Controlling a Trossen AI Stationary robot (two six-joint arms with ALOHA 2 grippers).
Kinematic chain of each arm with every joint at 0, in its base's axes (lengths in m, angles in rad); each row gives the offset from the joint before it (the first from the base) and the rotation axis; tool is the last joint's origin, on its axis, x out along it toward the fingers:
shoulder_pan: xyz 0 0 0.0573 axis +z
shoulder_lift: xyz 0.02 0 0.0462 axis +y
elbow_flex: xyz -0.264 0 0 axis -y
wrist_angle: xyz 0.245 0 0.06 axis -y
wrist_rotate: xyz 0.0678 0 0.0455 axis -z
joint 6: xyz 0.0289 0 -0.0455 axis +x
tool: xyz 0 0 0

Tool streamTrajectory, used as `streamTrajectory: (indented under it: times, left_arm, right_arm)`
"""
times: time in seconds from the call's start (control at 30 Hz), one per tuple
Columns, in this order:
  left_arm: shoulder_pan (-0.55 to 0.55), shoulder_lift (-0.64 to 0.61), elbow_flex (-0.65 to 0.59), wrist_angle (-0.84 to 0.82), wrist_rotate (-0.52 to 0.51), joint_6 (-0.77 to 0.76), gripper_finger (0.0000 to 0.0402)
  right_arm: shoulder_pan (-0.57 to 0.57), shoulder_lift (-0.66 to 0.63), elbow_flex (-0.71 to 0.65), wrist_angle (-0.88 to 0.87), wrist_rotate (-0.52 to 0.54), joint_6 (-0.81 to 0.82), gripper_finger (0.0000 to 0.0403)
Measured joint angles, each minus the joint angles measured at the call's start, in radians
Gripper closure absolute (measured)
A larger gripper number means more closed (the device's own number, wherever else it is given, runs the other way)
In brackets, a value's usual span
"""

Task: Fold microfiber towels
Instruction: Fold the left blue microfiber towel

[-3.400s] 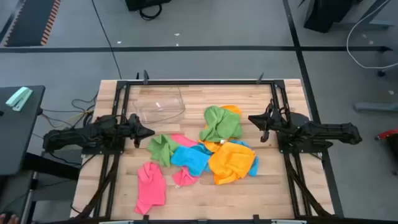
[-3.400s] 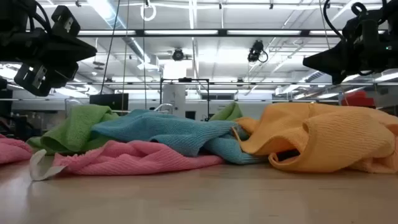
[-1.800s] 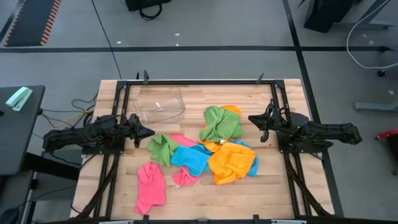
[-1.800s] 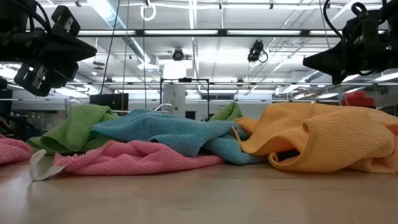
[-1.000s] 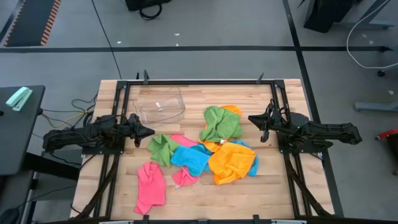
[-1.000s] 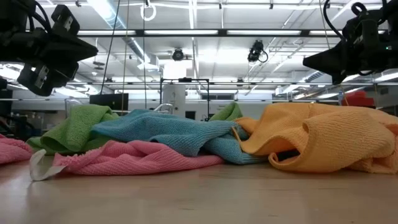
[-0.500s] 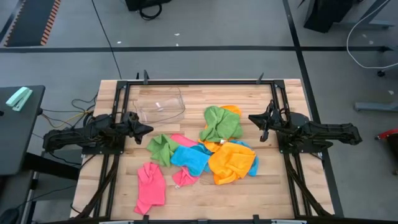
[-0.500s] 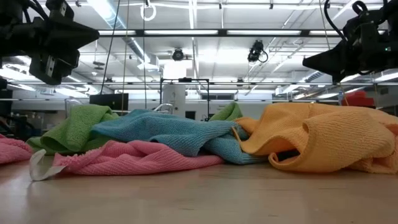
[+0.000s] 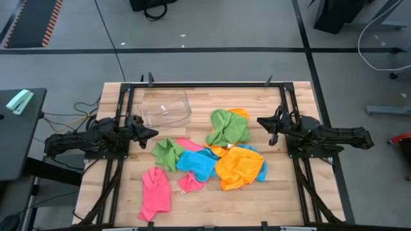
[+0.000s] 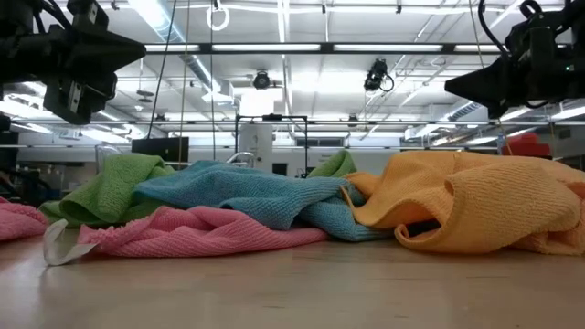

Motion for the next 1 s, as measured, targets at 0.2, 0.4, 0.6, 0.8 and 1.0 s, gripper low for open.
streamTrajectory:
  times: [0.2, 0.4, 0.6, 0.8, 1.0]
  left_arm:
    - [0.000, 0.000, 0.001, -0.005, -0.003, 0.047, 0.0366]
    - [-0.001, 0.000, 0.002, -0.048, 0.003, 0.608, 0.0373]
    - [-0.001, 0.000, 0.002, -0.046, -0.022, 1.161, 0.0365]
    - [-0.001, 0.000, 0.002, 0.000, -0.045, 1.373, 0.0365]
    - [-0.001, 0.000, 0.002, 0.102, -0.049, 1.427, 0.0374]
  right_arm:
    - [0.000, 0.000, 0.001, 0.090, -0.002, 0.012, 0.0359]
    - [0.002, 0.002, 0.001, 0.011, -0.004, 0.075, 0.0359]
    - [0.002, 0.011, 0.001, -0.043, -0.004, 0.179, 0.0359]
    - [0.003, 0.084, 0.001, -0.063, -0.037, 0.174, 0.0359]
    - [0.002, 0.150, 0.001, -0.048, -0.037, 0.138, 0.0359]
